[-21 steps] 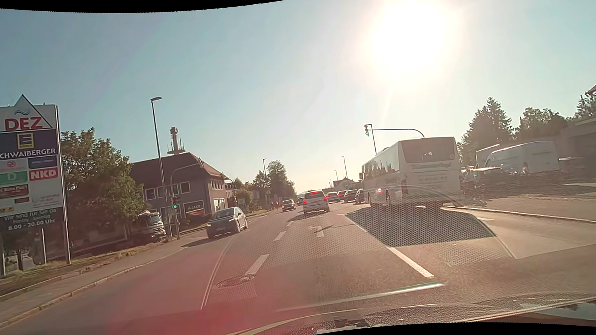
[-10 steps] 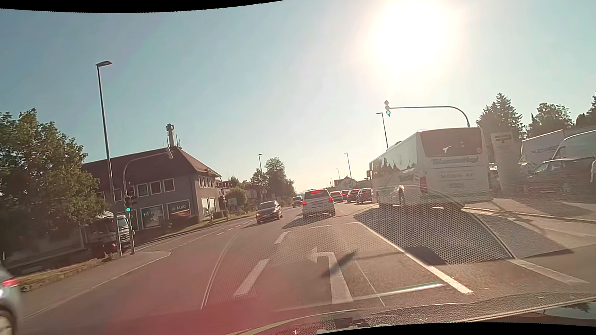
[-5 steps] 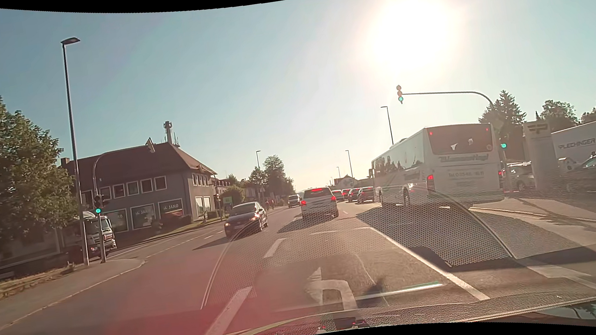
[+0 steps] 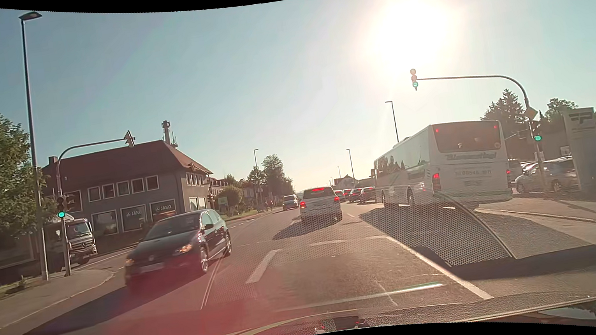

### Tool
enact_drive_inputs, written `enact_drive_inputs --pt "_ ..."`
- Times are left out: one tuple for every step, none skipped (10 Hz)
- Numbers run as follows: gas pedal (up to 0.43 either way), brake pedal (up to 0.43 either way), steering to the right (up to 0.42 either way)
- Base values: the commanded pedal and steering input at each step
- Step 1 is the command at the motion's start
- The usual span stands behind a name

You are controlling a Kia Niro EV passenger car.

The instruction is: Follow the waypoints while adhering to traffic rules and regulations

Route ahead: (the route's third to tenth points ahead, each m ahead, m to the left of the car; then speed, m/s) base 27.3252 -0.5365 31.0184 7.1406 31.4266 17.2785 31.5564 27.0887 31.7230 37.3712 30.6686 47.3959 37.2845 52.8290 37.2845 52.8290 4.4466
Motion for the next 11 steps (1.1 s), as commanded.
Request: enact_drive_inputs --pt "0.000 0.177 0.009" --pt "0.000 0.177 0.009" --pt "0.000 0.177 0.007" --pt "0.000 0.177 0.007" --pt "0.000 0.177 0.007" --pt "0.000 0.171 0.007" --pt "0.000 0.165 0.008" --pt "0.000 0.159 0.010" --pt "0.000 0.159 0.011" --pt "0.000 0.159 0.011" --pt "0.000 0.159 0.011"
